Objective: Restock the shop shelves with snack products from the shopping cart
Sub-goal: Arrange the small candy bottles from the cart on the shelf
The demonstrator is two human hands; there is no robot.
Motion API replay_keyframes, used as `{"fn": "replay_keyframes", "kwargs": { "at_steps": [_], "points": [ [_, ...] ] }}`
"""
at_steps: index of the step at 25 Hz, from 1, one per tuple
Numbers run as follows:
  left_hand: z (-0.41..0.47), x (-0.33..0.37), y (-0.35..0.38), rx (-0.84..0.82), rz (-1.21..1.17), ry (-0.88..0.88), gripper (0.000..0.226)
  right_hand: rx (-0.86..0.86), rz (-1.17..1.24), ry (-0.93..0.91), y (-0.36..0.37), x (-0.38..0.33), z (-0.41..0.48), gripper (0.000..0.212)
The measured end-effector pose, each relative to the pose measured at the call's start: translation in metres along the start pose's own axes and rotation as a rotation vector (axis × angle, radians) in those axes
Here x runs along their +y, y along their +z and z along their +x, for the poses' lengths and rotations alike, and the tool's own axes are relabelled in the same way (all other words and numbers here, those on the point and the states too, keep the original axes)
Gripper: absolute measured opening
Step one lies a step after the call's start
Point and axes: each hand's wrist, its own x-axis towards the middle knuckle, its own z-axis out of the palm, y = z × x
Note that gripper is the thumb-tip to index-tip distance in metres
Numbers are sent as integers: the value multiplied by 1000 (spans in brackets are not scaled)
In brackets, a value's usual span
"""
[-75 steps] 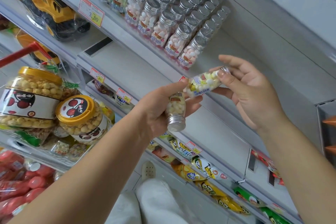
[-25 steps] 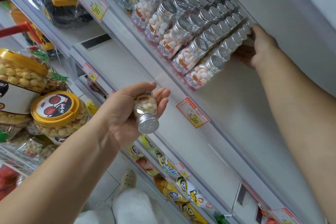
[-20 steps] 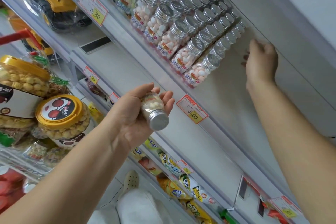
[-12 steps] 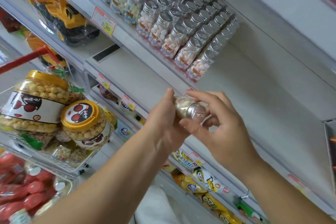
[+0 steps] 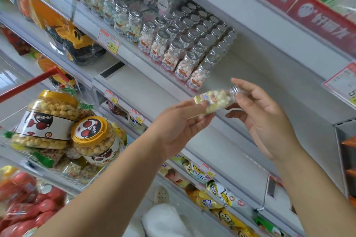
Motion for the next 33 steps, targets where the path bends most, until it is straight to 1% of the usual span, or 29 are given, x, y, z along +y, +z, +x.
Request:
{"fn": "replay_keyframes", "kwargs": {
  "at_steps": [2, 4, 6, 7, 9, 11, 12, 14, 20, 24, 26, 28, 29, 30, 32, 33],
  "points": [
    [3, -2, 3, 2, 46, 72, 32, 10, 15, 5, -4, -2, 2, 41],
    [7, -5, 6, 29, 94, 104, 34, 84, -36, -28, -8, -1, 9, 36],
    [12, -6, 7, 105, 114, 123, 32, 163, -167, -99, -17, 1, 23, 25],
    [14, -5, 6, 154, 110, 128, 29, 177, -262, -136, -23, 3, 30, 25],
    [16, 0, 2, 238, 76, 138, 20, 153, -441, -161, -30, 9, 45, 28],
    [16, 4, -3, 292, 37, 152, 16, 88, -534, -140, -31, 18, 58, 36],
    [16, 5, -6, 311, 24, 157, 16, 53, -540, -133, -29, 23, 61, 38],
    [16, 7, -12, 343, 5, 170, 17, 10, -527, -127, -23, 29, 66, 35],
    [13, 7, -26, 428, -61, 219, 19, 33, -575, -175, -15, 31, 70, 23],
    [11, 8, -32, 462, -114, 244, 18, 40, -602, -189, -14, 31, 69, 25],
    [8, 9, -38, 451, -140, 239, 18, 49, -625, -155, -13, 30, 67, 29],
    [-2, 10, -53, 446, -148, 225, 17, 95, -638, -99, -9, 31, 62, 39],
    [-10, 10, -64, 451, -149, 214, 16, 151, -640, -78, -5, 31, 55, 43],
    [-20, 11, -77, 461, -149, 201, 15, 246, -630, -95, 1, 30, 44, 44],
    [-50, 15, -112, 493, -146, 164, 12, 439, -575, -240, 25, 35, 10, 35],
    [-67, 16, -132, 518, -153, 147, 9, 491, -539, -299, 45, 39, -11, 27]
  ]
}}
